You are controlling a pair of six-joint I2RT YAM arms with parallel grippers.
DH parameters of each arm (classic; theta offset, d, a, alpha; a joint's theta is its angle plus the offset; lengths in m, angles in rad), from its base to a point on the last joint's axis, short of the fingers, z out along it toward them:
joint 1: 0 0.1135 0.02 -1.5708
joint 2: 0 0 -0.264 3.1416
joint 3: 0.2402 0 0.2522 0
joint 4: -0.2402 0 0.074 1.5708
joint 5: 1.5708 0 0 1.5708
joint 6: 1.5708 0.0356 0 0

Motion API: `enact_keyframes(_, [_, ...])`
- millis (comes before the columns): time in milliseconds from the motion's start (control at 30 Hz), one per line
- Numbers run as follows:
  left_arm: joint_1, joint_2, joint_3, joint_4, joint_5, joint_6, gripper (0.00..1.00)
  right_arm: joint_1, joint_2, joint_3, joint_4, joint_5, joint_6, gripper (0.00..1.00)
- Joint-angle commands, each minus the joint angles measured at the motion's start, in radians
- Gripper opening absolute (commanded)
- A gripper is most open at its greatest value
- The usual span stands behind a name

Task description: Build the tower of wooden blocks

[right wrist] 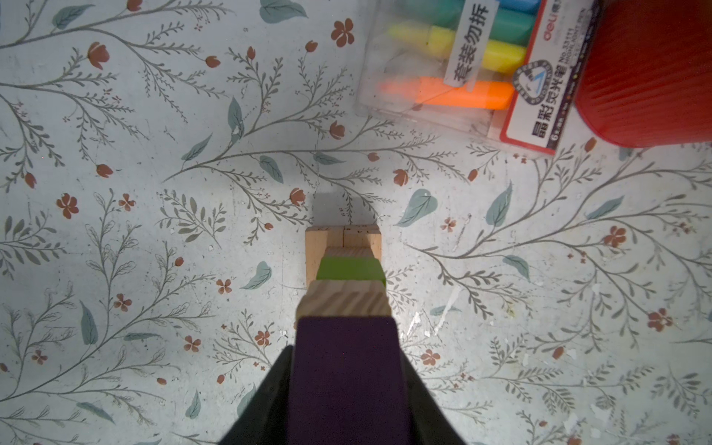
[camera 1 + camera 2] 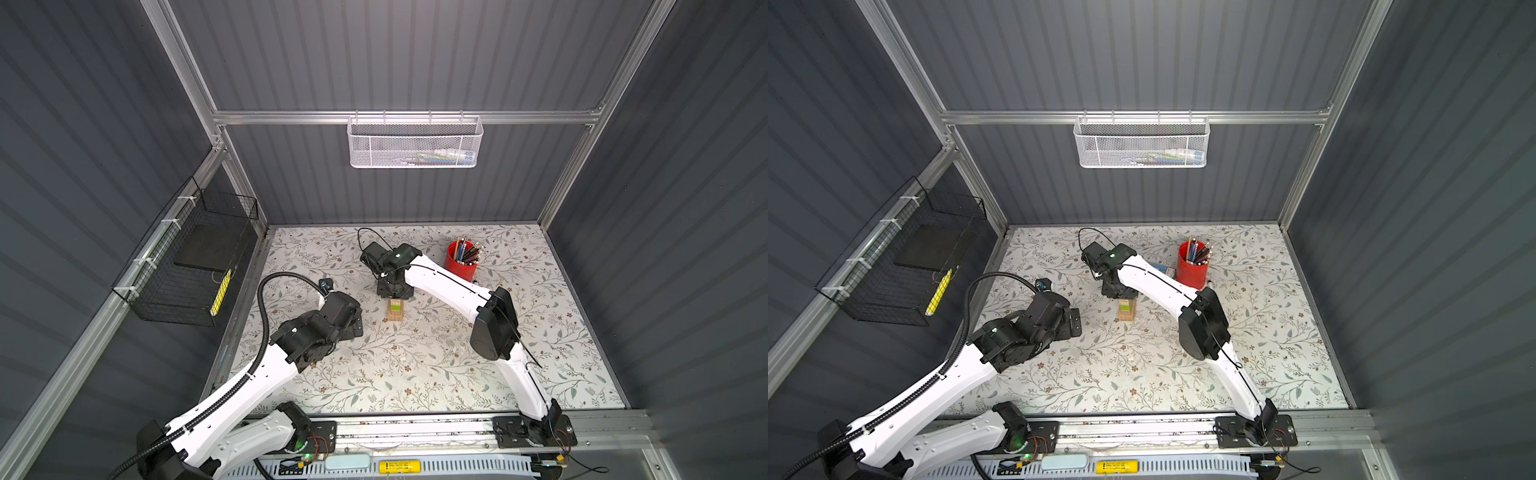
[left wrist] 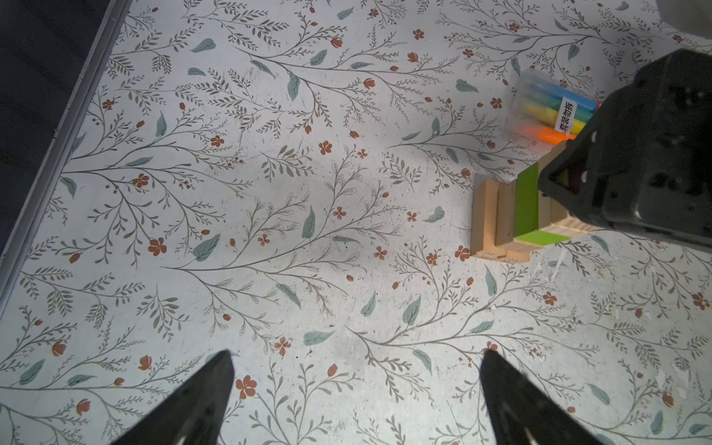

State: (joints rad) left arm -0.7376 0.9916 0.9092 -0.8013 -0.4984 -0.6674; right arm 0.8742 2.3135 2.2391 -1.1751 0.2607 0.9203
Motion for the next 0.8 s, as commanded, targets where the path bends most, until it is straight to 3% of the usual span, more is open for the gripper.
enact_keyframes(0, [0.007,0.005,0.007,-0.030,-0.020,-0.011,1.00,0.005,0.007,0.002,-0.015,0.016,0.012,0.38])
enact_keyframes(200, [0.007,0.001,0.007,-0.030,-0.020,-0.010,1.00,0.005,0.001,0.001,-0.017,0.019,0.009,0.40])
enact_keyframes(433, [0.007,0.007,0.018,-0.032,-0.020,0.003,1.00,0.006,-0.038,0.008,-0.017,0.011,-0.016,0.52])
enact_keyframes(767, [0.008,0.027,0.093,-0.043,-0.026,0.063,1.00,-0.004,-0.314,-0.150,0.045,0.045,-0.104,0.80])
